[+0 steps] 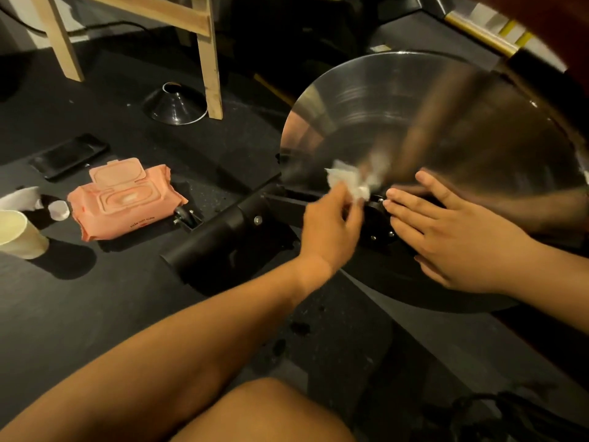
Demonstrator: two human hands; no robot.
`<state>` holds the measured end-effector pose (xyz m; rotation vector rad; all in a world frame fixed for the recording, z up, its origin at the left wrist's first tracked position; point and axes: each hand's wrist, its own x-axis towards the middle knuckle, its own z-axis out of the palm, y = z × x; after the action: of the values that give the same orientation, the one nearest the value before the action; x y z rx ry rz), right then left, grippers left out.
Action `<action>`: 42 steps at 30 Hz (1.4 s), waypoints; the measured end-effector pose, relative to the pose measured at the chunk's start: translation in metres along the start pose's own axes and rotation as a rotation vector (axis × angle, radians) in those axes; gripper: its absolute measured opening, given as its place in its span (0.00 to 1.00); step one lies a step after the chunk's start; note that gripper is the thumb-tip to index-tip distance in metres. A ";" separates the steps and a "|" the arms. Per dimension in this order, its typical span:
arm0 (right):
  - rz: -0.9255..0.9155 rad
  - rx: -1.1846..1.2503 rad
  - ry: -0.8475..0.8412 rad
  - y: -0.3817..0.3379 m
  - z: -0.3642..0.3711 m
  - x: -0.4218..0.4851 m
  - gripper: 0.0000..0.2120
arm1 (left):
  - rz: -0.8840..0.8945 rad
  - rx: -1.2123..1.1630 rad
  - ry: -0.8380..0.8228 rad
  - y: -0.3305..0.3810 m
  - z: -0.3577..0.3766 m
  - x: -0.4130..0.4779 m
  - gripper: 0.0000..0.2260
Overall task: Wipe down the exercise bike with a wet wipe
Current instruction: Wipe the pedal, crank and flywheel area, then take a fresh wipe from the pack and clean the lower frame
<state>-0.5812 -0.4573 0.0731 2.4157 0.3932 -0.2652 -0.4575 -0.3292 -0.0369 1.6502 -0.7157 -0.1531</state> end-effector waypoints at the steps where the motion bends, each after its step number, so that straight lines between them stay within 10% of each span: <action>1: -0.001 -0.002 0.005 0.000 0.001 0.000 0.33 | 0.078 -0.003 -0.107 0.007 0.003 -0.010 0.03; 6: 0.020 0.001 -0.005 0.000 -0.001 0.002 0.29 | 0.185 0.051 -0.153 0.003 -0.012 0.011 0.08; 13: 0.104 0.131 0.135 -0.004 -0.006 0.005 0.19 | -0.608 -0.557 -0.118 -0.012 -0.048 0.026 0.07; 20: 0.719 1.410 0.331 -0.075 -0.038 0.059 0.30 | -0.740 -0.601 -0.304 0.026 -0.114 0.009 0.11; 23: 0.822 1.895 0.411 -0.092 -0.057 0.080 0.10 | -0.801 -0.448 -0.252 0.050 -0.150 -0.005 0.12; 29: 0.674 1.947 0.145 -0.133 -0.078 0.091 0.07 | -0.834 -0.312 0.247 0.088 -0.222 -0.011 0.06; 32: 0.634 1.762 -0.093 -0.150 -0.075 0.116 0.08 | -0.932 -0.350 0.180 0.071 -0.233 -0.021 0.08; 39: 0.891 2.274 0.287 -0.194 -0.055 0.200 0.08 | -0.966 -0.349 -0.168 -0.032 -0.242 -0.015 0.14; 42: 1.020 2.032 0.187 -0.189 -0.033 0.215 0.03 | -0.962 -0.307 -0.249 -0.069 -0.251 0.012 0.14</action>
<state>-0.4432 -0.2521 -0.0745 3.8936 -1.9914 0.2155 -0.3018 -0.1203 -0.0410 1.5624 -0.0097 -1.1088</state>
